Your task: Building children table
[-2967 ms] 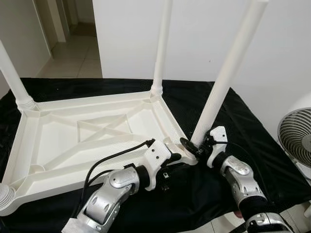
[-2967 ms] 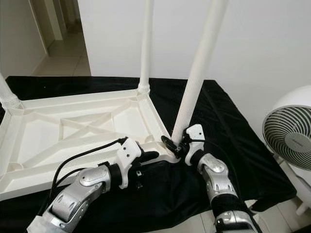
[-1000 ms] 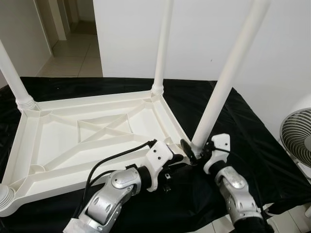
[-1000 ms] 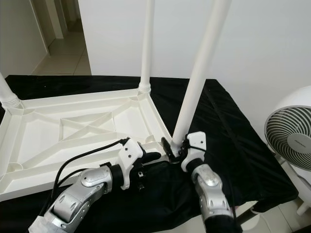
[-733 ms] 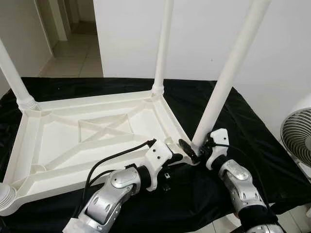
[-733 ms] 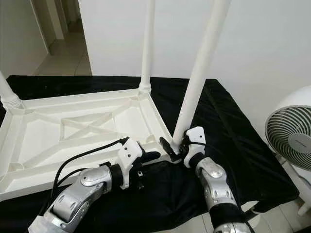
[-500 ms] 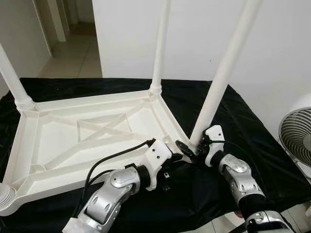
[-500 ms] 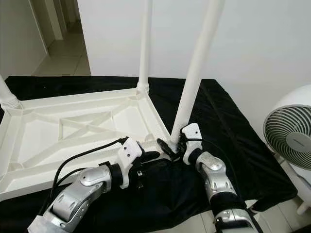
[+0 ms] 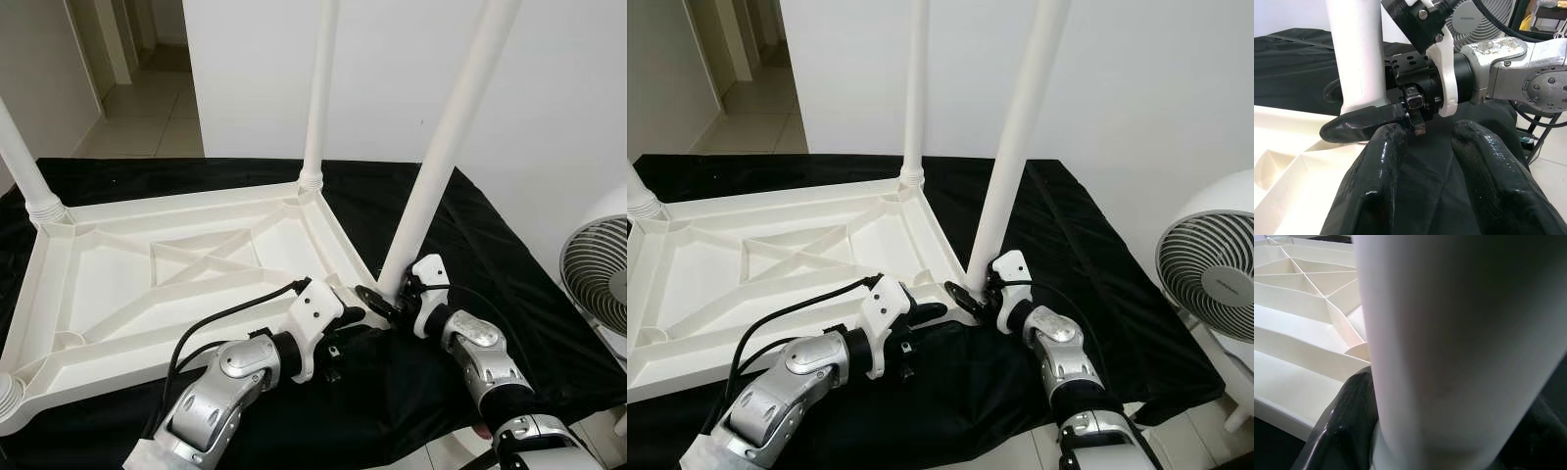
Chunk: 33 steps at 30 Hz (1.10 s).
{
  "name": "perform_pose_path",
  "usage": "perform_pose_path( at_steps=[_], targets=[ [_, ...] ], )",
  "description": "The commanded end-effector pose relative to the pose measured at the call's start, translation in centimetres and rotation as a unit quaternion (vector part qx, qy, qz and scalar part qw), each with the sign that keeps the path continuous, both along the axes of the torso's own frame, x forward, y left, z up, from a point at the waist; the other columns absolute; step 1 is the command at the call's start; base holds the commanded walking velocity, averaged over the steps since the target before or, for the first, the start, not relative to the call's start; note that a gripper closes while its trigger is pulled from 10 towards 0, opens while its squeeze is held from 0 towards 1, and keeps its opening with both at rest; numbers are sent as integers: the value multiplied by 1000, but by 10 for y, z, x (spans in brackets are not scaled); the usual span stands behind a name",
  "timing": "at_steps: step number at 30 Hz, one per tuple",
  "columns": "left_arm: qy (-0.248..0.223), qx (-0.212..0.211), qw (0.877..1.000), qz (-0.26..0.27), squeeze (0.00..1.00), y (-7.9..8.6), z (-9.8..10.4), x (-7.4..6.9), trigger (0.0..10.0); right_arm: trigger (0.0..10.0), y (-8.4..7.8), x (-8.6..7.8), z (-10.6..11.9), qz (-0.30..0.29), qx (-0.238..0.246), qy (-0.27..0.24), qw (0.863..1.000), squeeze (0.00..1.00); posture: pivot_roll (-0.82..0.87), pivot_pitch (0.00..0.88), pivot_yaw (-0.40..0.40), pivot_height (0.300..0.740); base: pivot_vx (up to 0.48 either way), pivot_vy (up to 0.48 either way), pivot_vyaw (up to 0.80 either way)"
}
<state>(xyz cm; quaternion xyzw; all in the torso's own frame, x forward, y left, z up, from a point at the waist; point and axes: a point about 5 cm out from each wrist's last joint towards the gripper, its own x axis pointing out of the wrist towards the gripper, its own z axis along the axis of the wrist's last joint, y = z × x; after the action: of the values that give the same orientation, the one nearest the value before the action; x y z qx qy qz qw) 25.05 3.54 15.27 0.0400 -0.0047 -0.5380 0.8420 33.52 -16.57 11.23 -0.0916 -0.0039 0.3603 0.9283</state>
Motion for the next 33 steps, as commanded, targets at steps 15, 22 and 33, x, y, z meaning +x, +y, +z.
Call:
perform_pose_path(
  at_steps=[15, 22, 33],
  targets=[
    [5, -9, 1000, -10, 0, -4, 3, -2, 10000, 10000, 3, -12, -2, -107, 27, -18, 994, 0, 14, 9, -26, 740, 0, 0, 0],
    [9, -9, 1000, -14, 0, -5, 1, -4, 10000, 10000, 1, -20, 0, -211, 48, -24, 976, 0, 2, 18, -26, 740, 0, 0, 0],
    [13, -14, 1000, -16, 0, -7, 0, -6, 10000, 10000, 9, -40, -4, -415, 66, -23, 907, 0, -4, 23, -27, 740, 0, 0, 0]
  ],
)
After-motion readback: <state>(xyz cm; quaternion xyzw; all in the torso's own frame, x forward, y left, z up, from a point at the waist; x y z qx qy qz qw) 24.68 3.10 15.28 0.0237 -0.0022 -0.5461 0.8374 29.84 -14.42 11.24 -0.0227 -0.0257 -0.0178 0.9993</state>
